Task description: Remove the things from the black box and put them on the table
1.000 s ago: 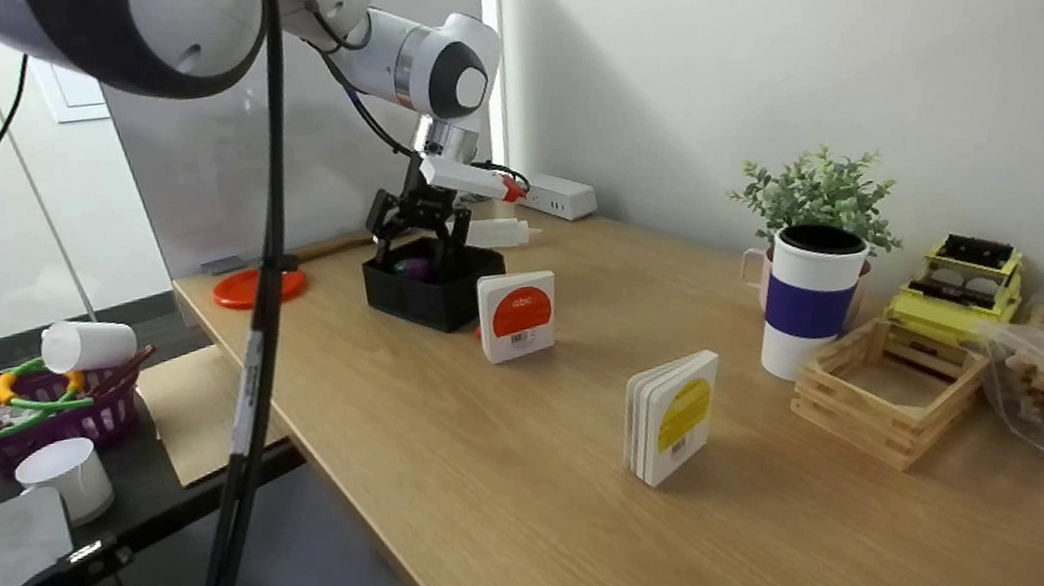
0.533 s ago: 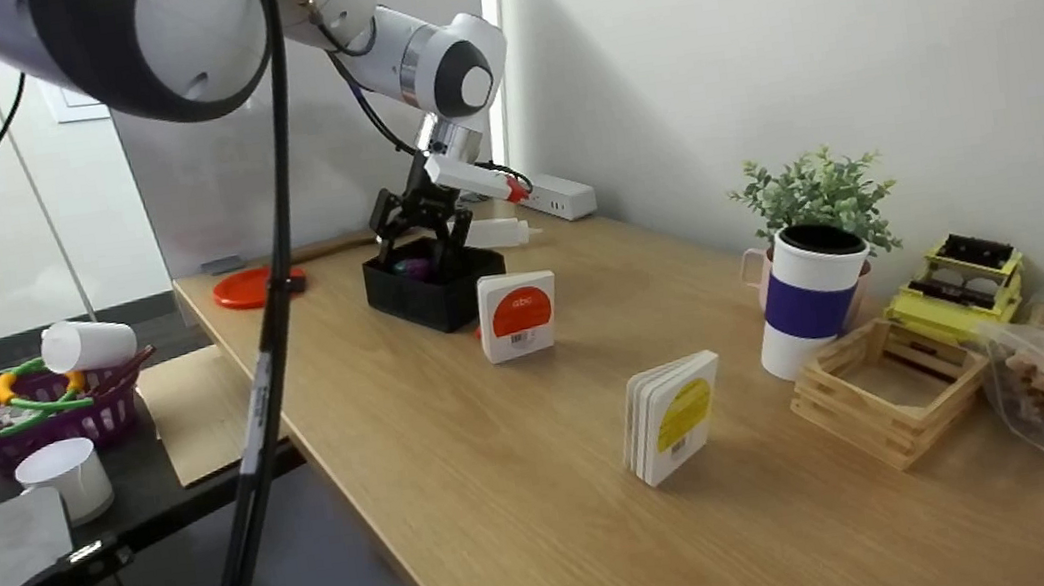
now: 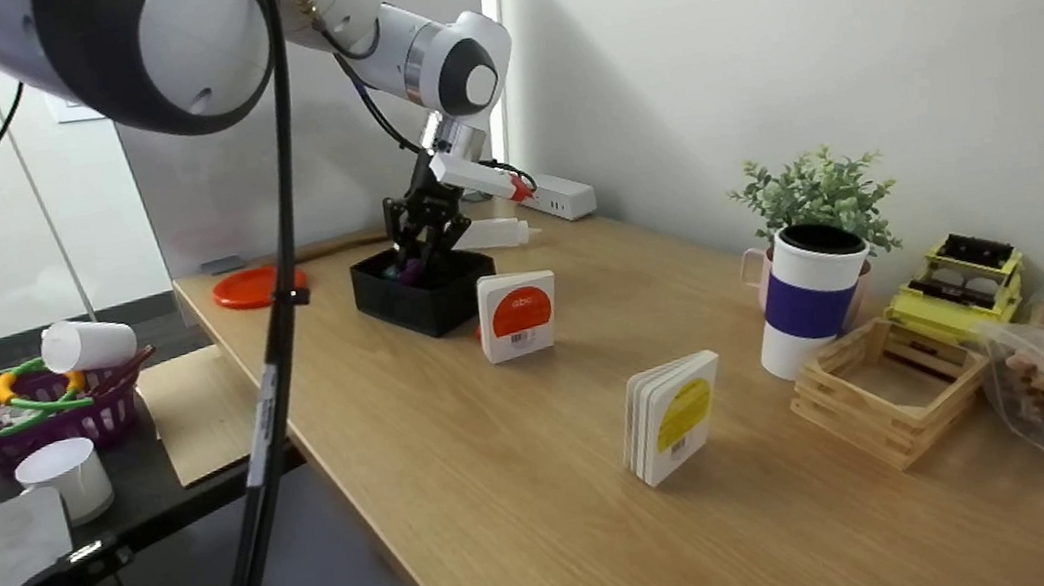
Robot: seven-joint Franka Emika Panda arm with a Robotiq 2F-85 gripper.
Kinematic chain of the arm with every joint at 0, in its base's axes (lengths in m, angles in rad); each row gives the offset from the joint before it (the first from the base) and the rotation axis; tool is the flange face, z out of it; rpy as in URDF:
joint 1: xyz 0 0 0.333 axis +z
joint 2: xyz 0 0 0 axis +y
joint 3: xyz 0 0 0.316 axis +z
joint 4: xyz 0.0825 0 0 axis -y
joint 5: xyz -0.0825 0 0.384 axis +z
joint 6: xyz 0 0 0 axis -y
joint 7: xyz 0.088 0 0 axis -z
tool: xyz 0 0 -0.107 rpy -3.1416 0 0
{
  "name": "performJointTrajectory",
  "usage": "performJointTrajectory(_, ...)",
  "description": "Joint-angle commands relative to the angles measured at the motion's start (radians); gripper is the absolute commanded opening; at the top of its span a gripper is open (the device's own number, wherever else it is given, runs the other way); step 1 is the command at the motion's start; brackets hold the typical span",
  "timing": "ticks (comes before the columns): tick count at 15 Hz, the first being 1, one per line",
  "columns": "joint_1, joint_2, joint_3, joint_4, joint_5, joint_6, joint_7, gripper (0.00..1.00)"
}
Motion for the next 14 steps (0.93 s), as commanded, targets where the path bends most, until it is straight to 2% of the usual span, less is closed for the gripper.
performJointTrajectory(1, -0.001, 0.035, 0.008, 0.042, 0.005, -0.034, -0.032, 0.09)
performJointTrajectory(2, -0.001, 0.036, 0.007, 0.043, 0.004, -0.035, -0.032, 0.03)
performJointTrajectory(4, 0.0, 0.039, 0.006, 0.043, 0.004, -0.036, -0.033, 0.0)
performJointTrajectory(9, 0.001, 0.054, 0.006, 0.049, 0.004, -0.036, -0.03, 0.0)
performJointTrajectory(10, 0.002, 0.054, 0.005, 0.05, 0.004, -0.037, -0.023, 0.26)
performJointTrajectory(11, 0.004, 0.053, 0.002, 0.05, 0.002, -0.036, -0.016, 0.27)
performJointTrajectory(14, 0.01, 0.051, -0.005, 0.049, -0.003, -0.034, 0.001, 0.47)
